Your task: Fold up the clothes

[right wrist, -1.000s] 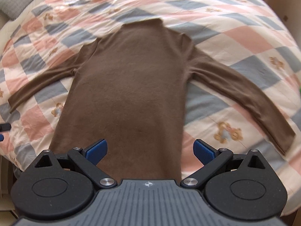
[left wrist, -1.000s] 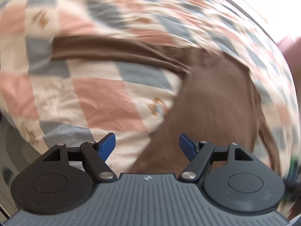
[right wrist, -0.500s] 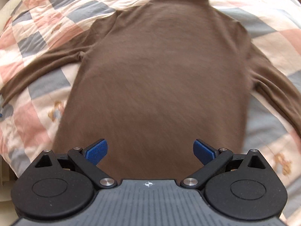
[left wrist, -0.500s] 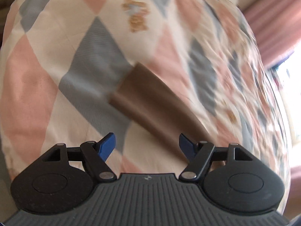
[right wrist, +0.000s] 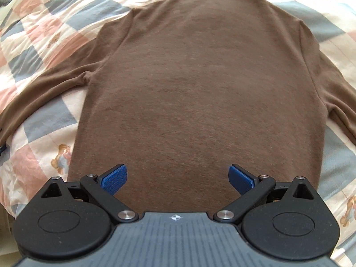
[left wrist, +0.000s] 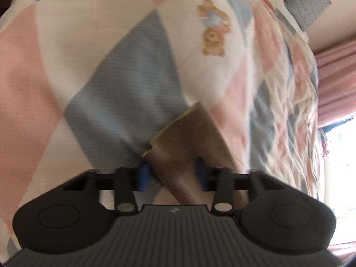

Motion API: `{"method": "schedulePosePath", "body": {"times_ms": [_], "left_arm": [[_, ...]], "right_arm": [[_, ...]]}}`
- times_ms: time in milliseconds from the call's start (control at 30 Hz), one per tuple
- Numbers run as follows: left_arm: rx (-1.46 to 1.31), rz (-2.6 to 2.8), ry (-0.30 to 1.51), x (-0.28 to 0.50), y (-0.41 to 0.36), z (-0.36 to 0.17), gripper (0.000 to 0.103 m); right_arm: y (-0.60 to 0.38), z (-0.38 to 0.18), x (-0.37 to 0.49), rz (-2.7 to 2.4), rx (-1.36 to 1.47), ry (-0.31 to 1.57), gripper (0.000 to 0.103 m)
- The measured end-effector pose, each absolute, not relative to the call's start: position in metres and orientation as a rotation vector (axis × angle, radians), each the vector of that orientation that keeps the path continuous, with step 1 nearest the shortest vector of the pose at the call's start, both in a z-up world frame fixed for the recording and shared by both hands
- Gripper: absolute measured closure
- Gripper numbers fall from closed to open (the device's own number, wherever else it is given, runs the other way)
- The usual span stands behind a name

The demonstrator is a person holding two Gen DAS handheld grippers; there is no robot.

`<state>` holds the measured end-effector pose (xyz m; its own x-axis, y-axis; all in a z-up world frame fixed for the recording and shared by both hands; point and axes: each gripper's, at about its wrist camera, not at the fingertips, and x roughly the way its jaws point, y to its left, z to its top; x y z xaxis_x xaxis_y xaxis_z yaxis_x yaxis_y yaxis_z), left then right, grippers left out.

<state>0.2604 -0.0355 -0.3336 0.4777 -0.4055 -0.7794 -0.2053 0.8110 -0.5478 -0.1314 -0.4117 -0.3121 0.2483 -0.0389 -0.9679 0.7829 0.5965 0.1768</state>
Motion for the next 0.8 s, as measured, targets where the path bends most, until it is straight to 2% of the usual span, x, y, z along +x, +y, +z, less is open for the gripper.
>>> {"method": "schedulePosePath", "body": {"times_ms": [33,100,233,300,367,400,567,667,733,800], "left_arm": [[-0.617,-0.165,1.064,0.257,-0.042,-0.323,0.094],[-0.561,-0.229,1.019,0.250,-0.055,-0.302,0.100],[-0.449,-0.354,0.927,0.237,-0.080,-0.260,0.101],[-0.342,-0.547,0.853,0.204,-0.131,-0.224,0.101],[-0.230,-0.738,0.771,0.170,-0.184,-0.188,0.101],[-0.190,-0.839,0.761,0.146,-0.210,-0.187,0.101],[0.022,-1.338,0.692,0.024,-0.339,-0.187,0.100],[0.188,-1.484,0.777,-0.049,-0.396,-0.249,0.099],[0.327,-1.525,0.866,-0.083,-0.422,-0.299,0.098],[0.451,-1.518,0.947,-0.105,-0.432,-0.337,0.096]], "right_arm": [[-0.414,-0.312,-0.135,-0.647,0.770,1.192,0.003],[-0.418,-0.312,-0.144,-0.658,0.780,1.177,0.003],[-0.428,-0.308,-0.164,-0.682,0.796,1.139,0.004],[-0.437,-0.303,-0.178,-0.698,0.805,1.098,0.004],[-0.447,-0.297,-0.195,-0.718,0.815,1.044,0.009],[-0.453,-0.294,-0.205,-0.726,0.817,1.006,0.014],[-0.489,-0.278,-0.264,-0.830,0.860,0.810,0.014],[-0.512,-0.277,-0.299,-0.891,0.925,0.730,0.015],[-0.524,-0.283,-0.315,-0.886,0.978,0.697,0.021],[-0.534,-0.290,-0.327,-0.861,1.039,0.658,0.023]]}}
